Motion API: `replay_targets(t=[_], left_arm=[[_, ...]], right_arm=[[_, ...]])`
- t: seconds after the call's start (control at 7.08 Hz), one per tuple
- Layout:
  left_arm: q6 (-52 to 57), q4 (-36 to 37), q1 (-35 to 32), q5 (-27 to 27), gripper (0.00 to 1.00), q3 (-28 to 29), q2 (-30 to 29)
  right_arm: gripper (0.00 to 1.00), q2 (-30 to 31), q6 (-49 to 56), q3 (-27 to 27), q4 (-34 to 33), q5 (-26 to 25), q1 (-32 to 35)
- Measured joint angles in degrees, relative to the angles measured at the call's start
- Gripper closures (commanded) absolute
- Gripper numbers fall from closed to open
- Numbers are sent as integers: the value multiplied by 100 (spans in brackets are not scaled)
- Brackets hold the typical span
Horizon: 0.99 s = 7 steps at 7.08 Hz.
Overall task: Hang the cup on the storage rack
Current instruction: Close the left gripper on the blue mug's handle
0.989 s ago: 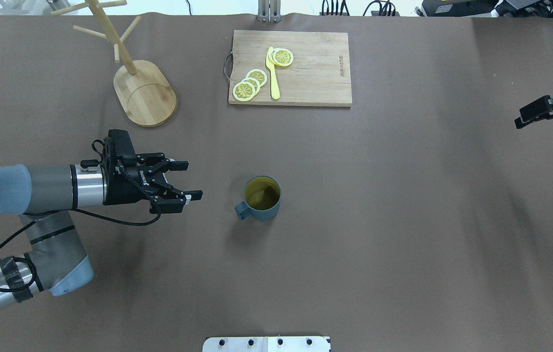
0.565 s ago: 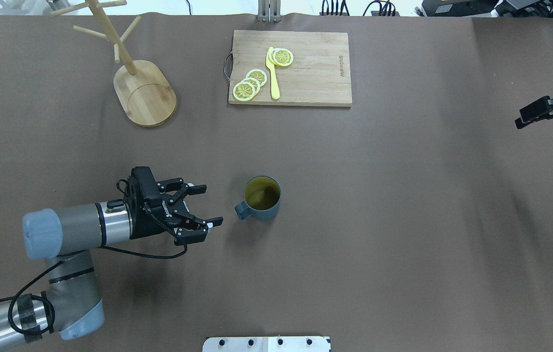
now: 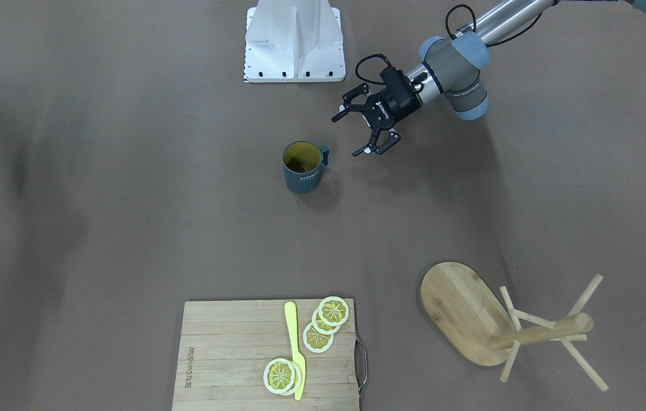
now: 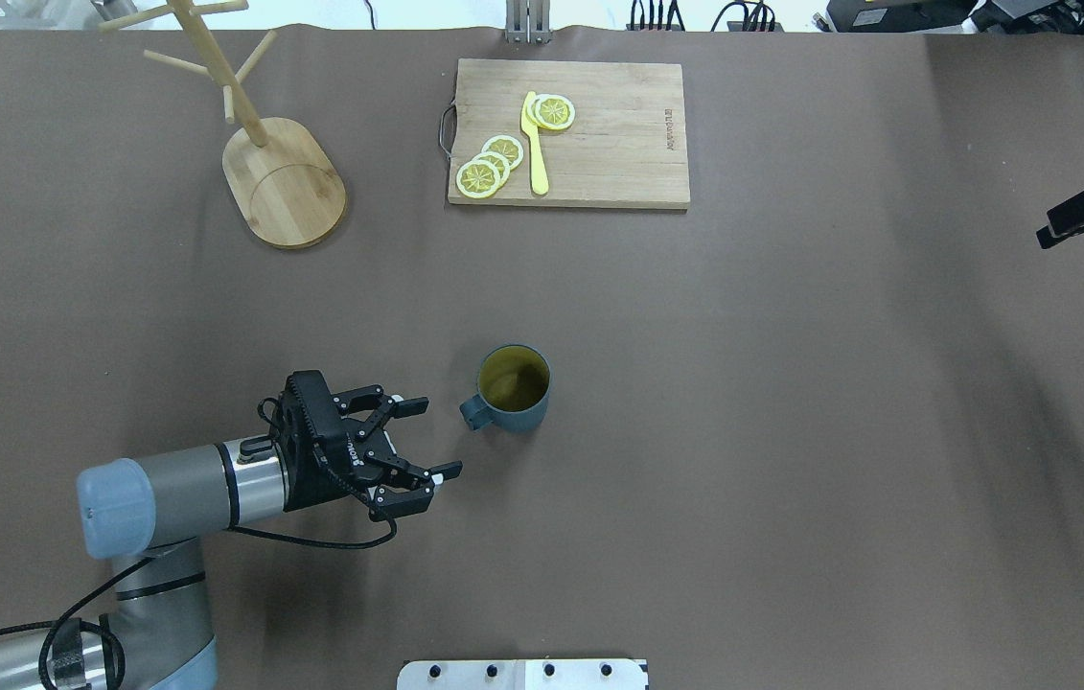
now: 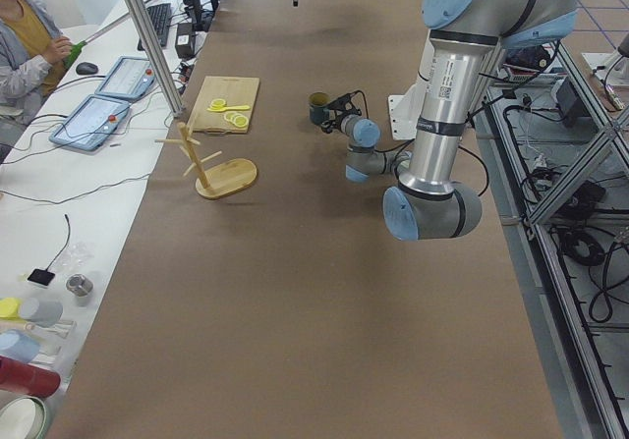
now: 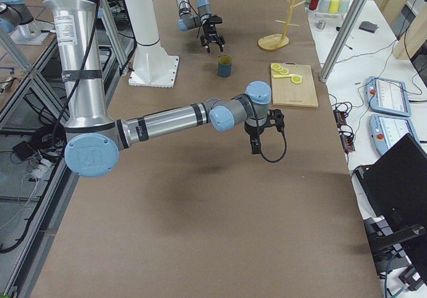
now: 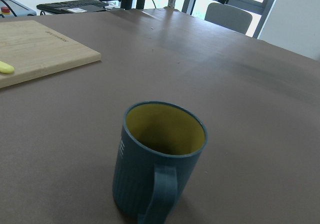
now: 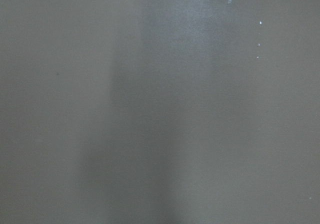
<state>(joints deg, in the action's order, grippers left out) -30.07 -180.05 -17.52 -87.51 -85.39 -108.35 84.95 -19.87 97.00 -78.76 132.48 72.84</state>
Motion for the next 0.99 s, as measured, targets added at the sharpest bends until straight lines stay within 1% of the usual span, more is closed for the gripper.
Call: replay_targets(t=[0.28, 0.57, 0.99], left_arm=[[22, 202, 37, 51, 7, 48, -187], [181, 375, 50, 181, 8, 72, -325], [252, 398, 55, 281, 12, 142, -330]], right_arm=[[0, 7, 610, -297, -8, 185, 384], [0, 11, 733, -357, 5, 213, 451], [0, 26, 747, -366, 17, 216, 459]])
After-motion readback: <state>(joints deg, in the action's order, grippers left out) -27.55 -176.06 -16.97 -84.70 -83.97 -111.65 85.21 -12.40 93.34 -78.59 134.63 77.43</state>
